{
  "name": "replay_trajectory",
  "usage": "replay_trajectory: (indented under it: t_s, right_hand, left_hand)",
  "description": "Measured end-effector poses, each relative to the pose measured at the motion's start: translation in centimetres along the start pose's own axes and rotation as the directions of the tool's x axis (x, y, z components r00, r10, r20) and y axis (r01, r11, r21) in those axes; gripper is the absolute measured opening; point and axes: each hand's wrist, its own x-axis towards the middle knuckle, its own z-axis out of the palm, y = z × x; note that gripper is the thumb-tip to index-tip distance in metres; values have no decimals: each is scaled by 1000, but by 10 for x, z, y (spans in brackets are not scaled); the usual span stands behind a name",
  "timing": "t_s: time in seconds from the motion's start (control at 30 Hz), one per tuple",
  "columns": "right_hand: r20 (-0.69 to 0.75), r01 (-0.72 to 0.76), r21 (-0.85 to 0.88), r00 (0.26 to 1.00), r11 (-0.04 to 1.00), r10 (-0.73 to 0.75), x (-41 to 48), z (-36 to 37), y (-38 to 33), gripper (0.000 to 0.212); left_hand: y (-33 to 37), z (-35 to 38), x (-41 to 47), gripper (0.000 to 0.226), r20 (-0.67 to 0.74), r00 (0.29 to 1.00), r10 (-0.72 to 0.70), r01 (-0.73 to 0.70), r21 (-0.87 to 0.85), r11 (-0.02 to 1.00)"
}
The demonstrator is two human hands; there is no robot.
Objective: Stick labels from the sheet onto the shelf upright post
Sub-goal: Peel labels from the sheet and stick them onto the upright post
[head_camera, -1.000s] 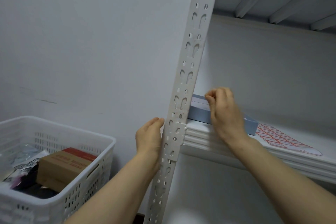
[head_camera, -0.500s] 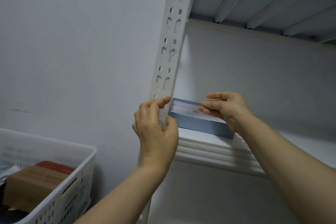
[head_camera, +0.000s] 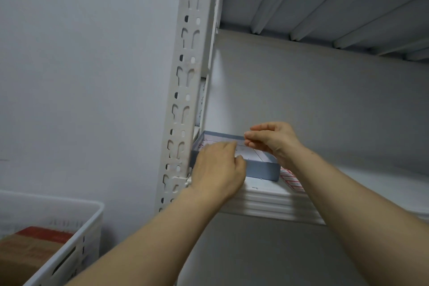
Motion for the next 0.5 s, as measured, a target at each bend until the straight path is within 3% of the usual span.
replay_trajectory:
  t_s: [0.13, 0.5]
  right_hand:
    - [6, 10, -70, 1000, 997, -9, 8, -2, 2, 10]
    - [16, -126, -293, 990, 948, 137, 17, -3, -2, 23]
  left_hand:
    - [-5, 16, -5, 55, 138, 990, 39, -68, 214, 975]
    - [-6, 18, -7, 60, 154, 986, 55, -102, 315, 944]
